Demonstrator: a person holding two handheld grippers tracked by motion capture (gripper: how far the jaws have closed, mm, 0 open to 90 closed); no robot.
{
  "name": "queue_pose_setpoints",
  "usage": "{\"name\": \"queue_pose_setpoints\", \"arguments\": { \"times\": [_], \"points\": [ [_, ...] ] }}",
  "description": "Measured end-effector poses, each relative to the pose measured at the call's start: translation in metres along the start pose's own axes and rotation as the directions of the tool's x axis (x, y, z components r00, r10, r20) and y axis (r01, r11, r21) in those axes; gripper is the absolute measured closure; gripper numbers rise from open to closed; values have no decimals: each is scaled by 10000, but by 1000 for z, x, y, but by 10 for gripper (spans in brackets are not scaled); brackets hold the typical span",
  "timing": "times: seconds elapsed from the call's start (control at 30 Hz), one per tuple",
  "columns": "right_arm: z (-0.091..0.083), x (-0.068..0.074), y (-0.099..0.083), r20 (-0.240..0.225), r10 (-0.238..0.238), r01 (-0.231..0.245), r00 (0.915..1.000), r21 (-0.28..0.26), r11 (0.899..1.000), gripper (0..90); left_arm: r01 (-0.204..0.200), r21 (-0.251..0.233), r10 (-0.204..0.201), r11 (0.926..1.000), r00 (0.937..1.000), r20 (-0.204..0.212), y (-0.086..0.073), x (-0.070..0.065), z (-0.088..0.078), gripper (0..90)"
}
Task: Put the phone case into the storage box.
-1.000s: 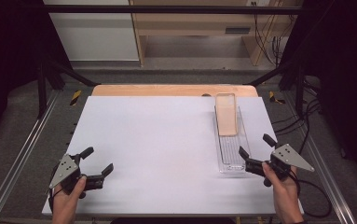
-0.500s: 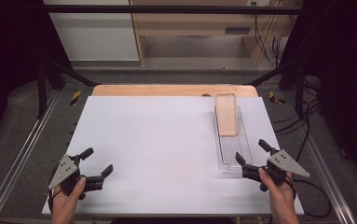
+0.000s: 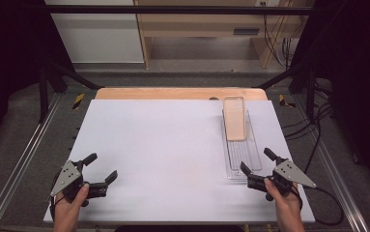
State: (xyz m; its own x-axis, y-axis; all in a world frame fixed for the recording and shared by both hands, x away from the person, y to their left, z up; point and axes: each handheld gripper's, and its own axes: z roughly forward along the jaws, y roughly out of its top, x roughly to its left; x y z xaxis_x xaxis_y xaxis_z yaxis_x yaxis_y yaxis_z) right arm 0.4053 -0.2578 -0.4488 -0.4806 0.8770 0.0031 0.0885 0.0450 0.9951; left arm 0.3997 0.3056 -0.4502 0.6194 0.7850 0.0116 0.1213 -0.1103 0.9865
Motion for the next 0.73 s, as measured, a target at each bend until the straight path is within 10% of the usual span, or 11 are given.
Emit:
{"name": "queue_pose_setpoints", "arguments": {
  "times": [0.73],
  "points": [
    [17, 15, -5, -124, -395, 395, 9991, -5, 9992, 35, -172, -21, 172, 9999, 9998, 45, 0, -4, -2, 17]
  ]
}}
